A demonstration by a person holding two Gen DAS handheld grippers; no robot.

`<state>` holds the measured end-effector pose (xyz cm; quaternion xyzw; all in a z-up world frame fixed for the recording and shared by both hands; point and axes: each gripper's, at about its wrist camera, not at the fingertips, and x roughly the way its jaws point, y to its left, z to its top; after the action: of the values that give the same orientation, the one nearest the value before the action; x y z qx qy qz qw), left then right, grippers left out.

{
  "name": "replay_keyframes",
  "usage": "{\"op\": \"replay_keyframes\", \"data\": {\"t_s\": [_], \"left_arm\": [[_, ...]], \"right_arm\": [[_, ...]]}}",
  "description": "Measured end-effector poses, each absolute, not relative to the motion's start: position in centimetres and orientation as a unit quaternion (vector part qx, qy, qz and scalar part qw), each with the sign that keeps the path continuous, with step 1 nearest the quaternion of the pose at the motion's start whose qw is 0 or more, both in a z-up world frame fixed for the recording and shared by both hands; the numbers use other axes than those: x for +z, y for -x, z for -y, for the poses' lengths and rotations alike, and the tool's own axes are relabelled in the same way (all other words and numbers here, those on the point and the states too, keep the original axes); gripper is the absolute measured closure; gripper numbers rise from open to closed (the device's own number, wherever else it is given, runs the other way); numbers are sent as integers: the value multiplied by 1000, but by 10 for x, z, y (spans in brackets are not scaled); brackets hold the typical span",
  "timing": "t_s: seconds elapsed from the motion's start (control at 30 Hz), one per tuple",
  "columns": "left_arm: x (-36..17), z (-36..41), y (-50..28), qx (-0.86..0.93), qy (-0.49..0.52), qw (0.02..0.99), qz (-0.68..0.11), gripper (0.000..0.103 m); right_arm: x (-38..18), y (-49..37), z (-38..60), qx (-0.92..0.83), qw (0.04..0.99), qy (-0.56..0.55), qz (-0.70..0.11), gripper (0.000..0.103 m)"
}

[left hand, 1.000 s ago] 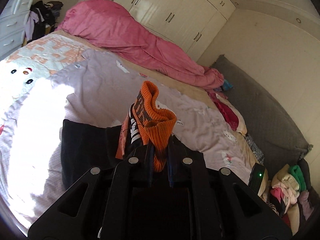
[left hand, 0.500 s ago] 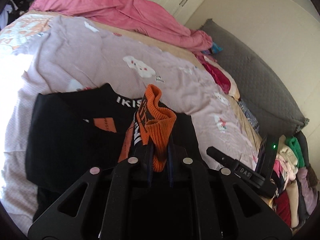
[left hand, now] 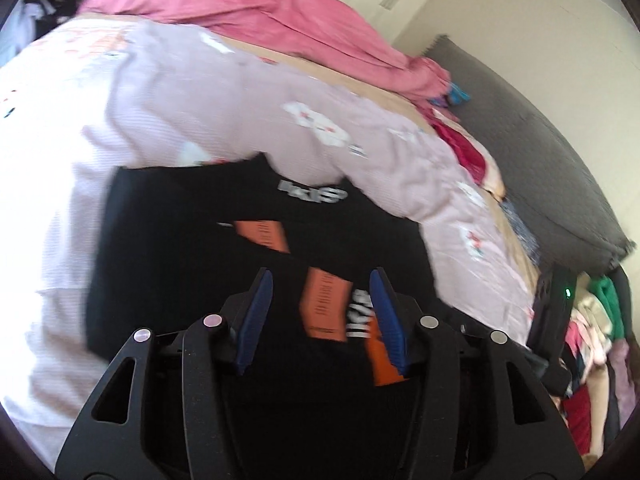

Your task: Fold small clothes

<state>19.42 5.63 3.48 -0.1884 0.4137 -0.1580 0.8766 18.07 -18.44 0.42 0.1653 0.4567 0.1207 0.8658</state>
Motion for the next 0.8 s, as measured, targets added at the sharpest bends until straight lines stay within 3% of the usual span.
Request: {"op": "replay_keyframes", "data": {"t_s": [0.07,0.17,0.23,0.3,0.37,0.4,0.8], "left_arm": [[34,-74,-189,-133,192,882,-409,59],[36,-95,-181,-99,198,888,-403,53],[38,-104,-175,-85,198,893,-396,51],[40,-112,-170,-72,197,897,-389,51],[42,-120,-166,-62,203,899,-384,51],[42,-125,-164,-59,210,898,-381,51],[45,-138,-169,-37,219,900,-374,51]], "right_arm": [[-2,-182,169,137,862,-146,-465,8],[-15,-185,151,142,856,-115,-483,23],[-23,-185,143,136,856,-106,-488,28],[-24,-182,138,131,865,-88,-477,46],[-23,-181,133,144,865,-81,-474,81],[-22,-180,132,151,863,-85,-474,85],[55,-193,150,166,915,-45,-365,90]]}}
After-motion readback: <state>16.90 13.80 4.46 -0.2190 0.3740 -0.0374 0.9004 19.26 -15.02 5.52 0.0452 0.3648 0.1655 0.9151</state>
